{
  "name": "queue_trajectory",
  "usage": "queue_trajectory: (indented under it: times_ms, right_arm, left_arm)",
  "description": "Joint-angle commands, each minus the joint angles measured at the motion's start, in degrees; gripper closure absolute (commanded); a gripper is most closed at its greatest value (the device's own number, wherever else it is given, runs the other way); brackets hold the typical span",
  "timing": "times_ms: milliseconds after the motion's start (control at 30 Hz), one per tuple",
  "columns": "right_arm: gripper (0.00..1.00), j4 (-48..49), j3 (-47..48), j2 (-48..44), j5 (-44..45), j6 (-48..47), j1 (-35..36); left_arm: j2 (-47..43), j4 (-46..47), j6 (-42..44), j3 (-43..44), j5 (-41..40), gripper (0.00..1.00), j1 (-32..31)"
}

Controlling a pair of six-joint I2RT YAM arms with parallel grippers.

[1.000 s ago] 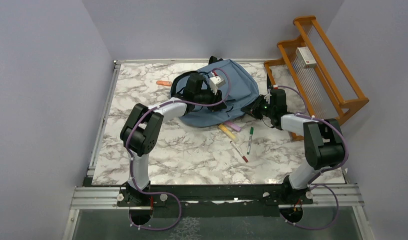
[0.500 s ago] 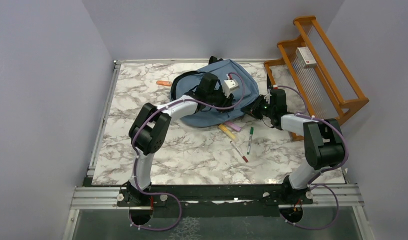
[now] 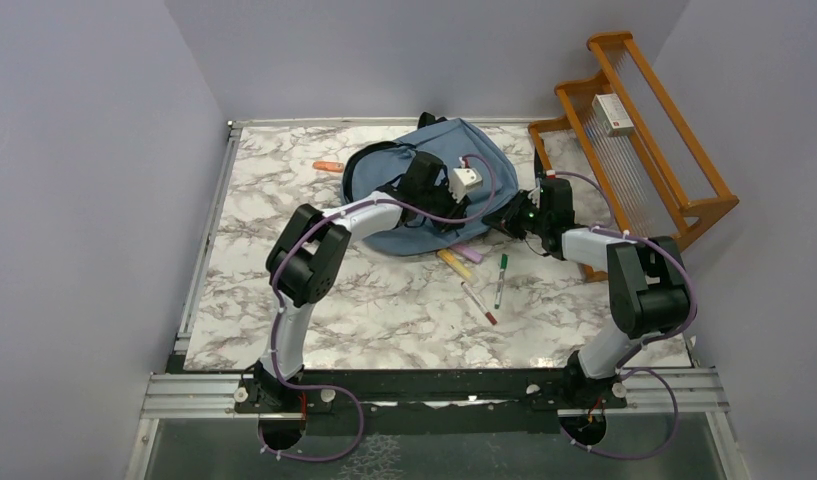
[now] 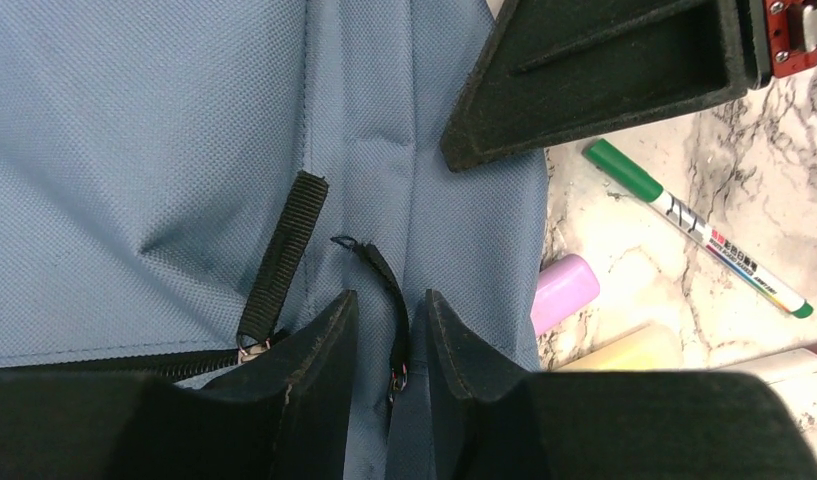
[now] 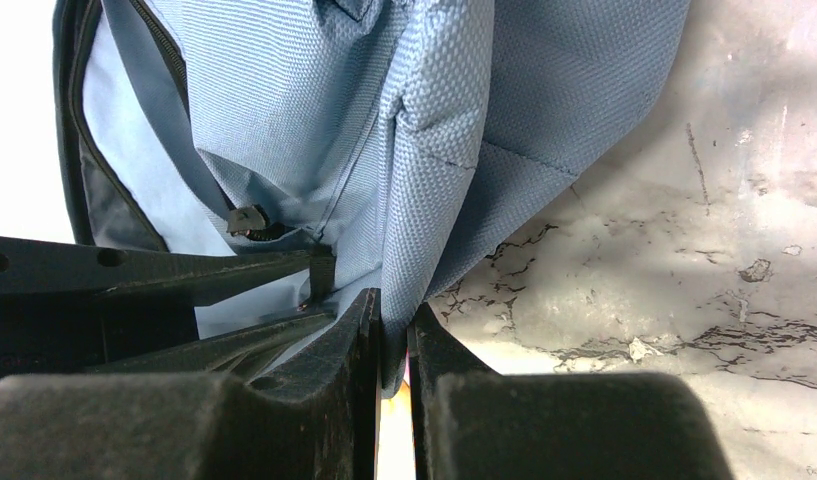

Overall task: Pack the student bag
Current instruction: Zip the student bag at the center of the board.

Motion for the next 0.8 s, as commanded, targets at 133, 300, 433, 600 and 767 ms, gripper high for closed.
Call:
queue_trajectory:
  times_ms: [133,300,433,600,767]
  right_arm:
    - [0.83,-0.18,0.99,0.65,-1.94,-0.58,-0.17]
    - [0.83,-0.27,1.07,0.74,-1.85,-0.64,-0.16]
    - [0.83,-0.24,1.09,0.93,-1.85,-0.58,-0.14]
    - [0.83,-0.28,1.18,1.04,-1.60,-0.66,-0.14]
    - [0.83,-0.39,1.40,1.44,-1.67,-0.66,-0.16]
  left_arm:
    - [1.84,-2.21,2.06,1.50,-1.81,0.67,-1.09]
    - [2.60,-2.42,1.77,1.91,-1.73,0.67,-1.17]
    - [3.33,-3.23,1.78,2.61,-0.52,0.84,-1.17]
    - [3.12,-3.62,1.48,3.16,0.10,1.00,-1.12]
    - [1.37,-3.72,1.11,4.00,0.27,1.00,-0.94]
